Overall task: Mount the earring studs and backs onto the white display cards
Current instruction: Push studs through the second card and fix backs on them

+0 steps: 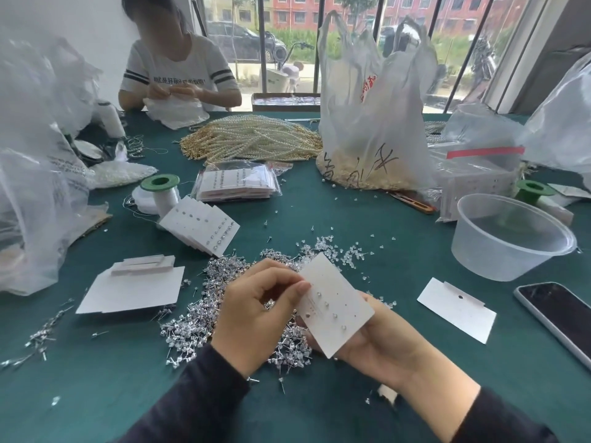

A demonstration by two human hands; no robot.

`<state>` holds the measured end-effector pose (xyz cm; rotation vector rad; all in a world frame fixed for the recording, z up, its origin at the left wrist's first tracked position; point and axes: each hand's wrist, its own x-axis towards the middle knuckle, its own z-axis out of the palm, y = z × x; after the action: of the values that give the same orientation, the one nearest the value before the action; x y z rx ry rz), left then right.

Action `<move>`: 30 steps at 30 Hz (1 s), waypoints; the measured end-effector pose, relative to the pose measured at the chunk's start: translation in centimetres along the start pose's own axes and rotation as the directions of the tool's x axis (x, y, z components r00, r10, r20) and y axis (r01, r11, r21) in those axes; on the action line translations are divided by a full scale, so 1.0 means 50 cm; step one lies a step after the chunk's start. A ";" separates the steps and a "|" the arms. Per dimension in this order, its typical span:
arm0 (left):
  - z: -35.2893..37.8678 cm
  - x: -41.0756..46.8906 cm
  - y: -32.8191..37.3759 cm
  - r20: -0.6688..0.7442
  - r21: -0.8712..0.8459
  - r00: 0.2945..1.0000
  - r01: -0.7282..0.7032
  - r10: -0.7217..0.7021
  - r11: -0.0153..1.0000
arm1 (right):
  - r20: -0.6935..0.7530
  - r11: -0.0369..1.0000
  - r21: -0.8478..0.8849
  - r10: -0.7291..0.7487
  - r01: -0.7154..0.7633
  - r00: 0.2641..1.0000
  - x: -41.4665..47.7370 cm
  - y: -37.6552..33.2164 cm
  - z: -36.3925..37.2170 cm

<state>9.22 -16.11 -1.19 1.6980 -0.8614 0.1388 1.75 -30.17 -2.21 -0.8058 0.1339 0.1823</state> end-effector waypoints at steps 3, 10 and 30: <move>0.003 0.000 -0.002 -0.001 -0.073 0.997 0.074 -0.074 0.995 | -0.023 0.999 -0.038 0.001 -0.002 1.000 0.000 0.002 -0.003; 0.001 0.001 -0.006 0.051 -0.080 0.989 0.143 -0.140 0.986 | -0.039 0.993 -0.115 -0.012 0.007 0.999 -0.002 -0.002 -0.006; 0.012 -0.008 -0.005 0.033 0.177 0.996 -0.083 0.079 0.981 | -0.160 0.929 -0.343 -0.206 0.141 0.966 -0.002 0.005 -0.006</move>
<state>8.87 -16.43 -1.79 1.8349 -0.9614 0.2567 1.58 -30.23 -2.57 -1.1651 0.2175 -0.0459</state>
